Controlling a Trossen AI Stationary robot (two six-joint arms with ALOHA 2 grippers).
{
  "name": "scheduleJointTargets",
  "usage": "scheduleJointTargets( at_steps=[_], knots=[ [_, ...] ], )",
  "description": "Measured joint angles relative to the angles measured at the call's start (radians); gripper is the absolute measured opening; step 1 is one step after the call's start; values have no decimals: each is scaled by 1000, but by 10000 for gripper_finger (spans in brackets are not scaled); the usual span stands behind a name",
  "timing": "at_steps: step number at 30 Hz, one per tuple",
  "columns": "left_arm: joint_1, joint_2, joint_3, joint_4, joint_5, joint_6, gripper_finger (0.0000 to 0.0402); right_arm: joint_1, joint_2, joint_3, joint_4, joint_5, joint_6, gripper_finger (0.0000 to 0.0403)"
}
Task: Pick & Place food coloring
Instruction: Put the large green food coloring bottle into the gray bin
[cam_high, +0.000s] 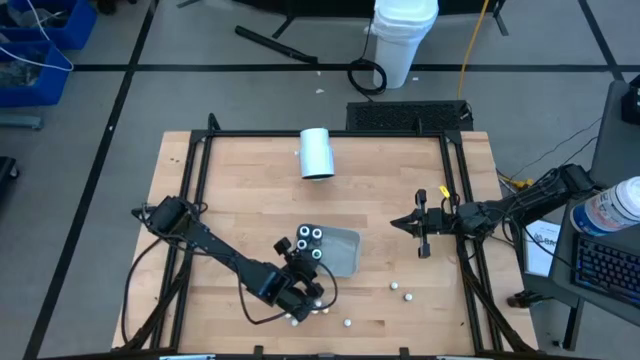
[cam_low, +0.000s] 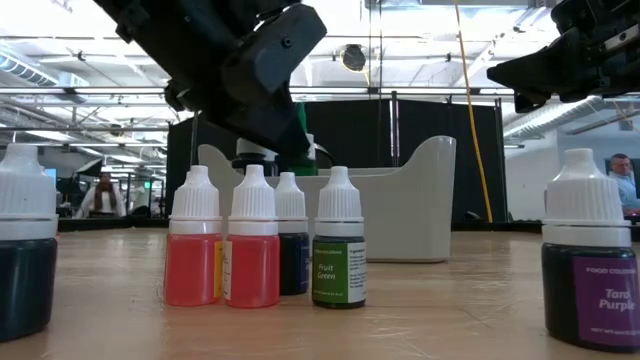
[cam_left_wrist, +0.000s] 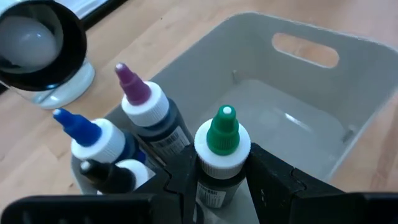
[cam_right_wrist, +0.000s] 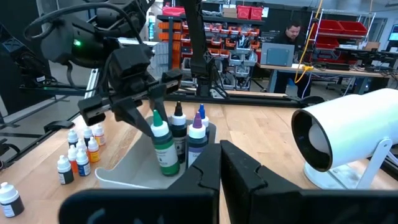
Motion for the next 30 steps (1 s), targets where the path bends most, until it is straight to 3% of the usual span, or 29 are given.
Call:
scheduleJointTargets(
  at_steps=[16, 30],
  knots=[
    [17, -2, 0, -5, 32, 6, 128, 0, 0, 0, -8, -1, 1, 2],
    [12, -3, -1, -10, 49, 29, 226, 0, 0, 0, -8, -3, 1, 1]
  ],
)
